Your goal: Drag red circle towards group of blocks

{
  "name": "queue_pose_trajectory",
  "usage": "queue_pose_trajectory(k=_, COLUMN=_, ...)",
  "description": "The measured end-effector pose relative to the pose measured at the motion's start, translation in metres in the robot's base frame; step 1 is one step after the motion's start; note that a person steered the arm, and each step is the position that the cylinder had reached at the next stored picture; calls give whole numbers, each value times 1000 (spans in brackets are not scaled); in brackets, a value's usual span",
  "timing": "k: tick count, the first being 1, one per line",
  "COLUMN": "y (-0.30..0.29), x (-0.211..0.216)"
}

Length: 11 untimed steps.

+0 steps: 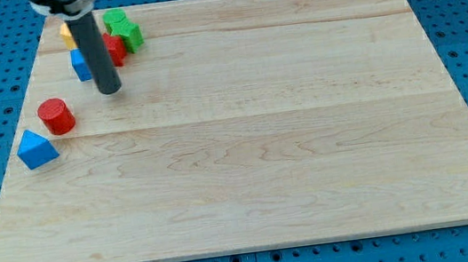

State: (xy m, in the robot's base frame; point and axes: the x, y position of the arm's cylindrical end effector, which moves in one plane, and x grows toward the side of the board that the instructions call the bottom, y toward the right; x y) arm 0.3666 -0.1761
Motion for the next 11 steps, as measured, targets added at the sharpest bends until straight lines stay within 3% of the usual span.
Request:
queue_pose_trajectory(k=1, y=-4, x=-8)
queue_pose_trajectory(k=2, y=-101, x=11)
queue_pose_trajectory(k=3, y=-129, x=17)
queue_pose_trajectory(k=5, y=-69, x=64)
queue_pose_trajectory(k=6, y=-34, x=58)
queue_pose_trajectory(k=8, y=48, x=2)
queue_pose_trajectory(k=10, y=14, x=-19)
queue_pose_trajectory(k=11, y=26, x=-25)
